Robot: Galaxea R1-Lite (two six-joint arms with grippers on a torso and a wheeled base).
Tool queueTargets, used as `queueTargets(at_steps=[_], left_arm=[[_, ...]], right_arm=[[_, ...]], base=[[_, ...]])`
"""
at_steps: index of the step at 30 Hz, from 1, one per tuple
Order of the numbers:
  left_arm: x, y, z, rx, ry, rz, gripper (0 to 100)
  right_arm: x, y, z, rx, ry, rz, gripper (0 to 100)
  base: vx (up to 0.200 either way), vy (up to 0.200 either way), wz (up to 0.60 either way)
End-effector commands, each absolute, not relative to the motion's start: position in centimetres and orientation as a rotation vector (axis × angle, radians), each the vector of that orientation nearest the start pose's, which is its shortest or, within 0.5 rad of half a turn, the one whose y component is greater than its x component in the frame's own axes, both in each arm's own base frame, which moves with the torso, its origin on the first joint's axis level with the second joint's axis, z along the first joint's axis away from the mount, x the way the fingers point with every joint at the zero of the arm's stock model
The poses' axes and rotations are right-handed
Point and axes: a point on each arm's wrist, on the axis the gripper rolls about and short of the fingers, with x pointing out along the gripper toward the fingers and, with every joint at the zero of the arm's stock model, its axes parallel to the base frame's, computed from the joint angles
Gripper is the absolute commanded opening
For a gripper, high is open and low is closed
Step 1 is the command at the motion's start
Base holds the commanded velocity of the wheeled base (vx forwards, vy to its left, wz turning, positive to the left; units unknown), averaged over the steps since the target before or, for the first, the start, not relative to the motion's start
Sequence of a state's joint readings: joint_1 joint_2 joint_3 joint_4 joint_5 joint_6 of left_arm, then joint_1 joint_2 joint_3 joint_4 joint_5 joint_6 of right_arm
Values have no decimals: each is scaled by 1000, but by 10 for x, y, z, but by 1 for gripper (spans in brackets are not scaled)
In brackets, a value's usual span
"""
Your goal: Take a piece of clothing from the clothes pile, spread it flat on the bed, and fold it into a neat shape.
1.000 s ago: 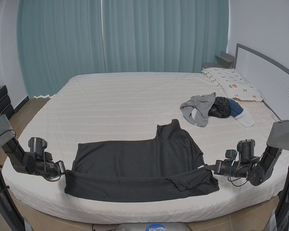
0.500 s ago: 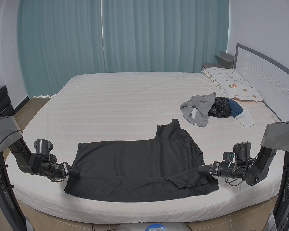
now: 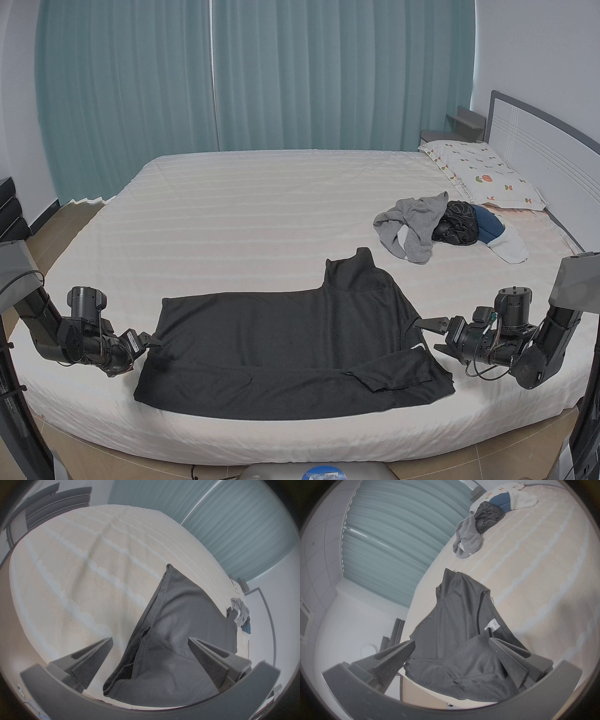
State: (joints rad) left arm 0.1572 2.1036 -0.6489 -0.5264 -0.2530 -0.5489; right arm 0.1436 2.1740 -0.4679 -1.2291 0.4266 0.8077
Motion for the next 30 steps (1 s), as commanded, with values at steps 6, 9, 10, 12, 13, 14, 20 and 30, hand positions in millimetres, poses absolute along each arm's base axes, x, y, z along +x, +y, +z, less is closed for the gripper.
queueTargets(at_steps=[6, 9, 10, 12, 13, 14, 20, 30], left_arm=[[307, 43, 25, -704, 874, 154, 100], [310, 41, 27, -699, 864, 145, 100], [313, 40, 28, -696, 858, 138, 100], [320, 41, 30, -698, 845, 135, 100], [323, 41, 33, -705, 830, 134, 100], [328, 41, 35, -720, 818, 135, 100], [358, 33, 38, -763, 770, 108, 100], [415, 26, 13, -738, 727, 68, 100]], right_arm=[[303, 57, 15, 848, 700, 337, 100], [302, 57, 13, 848, 704, 335, 100], [303, 57, 14, 848, 703, 335, 100], [303, 57, 14, 848, 703, 335, 100], [303, 57, 14, 848, 703, 335, 100], [303, 57, 14, 847, 703, 335, 100], [301, 57, 14, 847, 706, 334, 100], [303, 60, 12, 842, 710, 339, 100]], base=[[33, 0, 0], [0, 0, 0], [0, 0, 0], [0, 0, 0], [0, 0, 0], [0, 0, 0], [0, 0, 0], [0, 0, 0]])
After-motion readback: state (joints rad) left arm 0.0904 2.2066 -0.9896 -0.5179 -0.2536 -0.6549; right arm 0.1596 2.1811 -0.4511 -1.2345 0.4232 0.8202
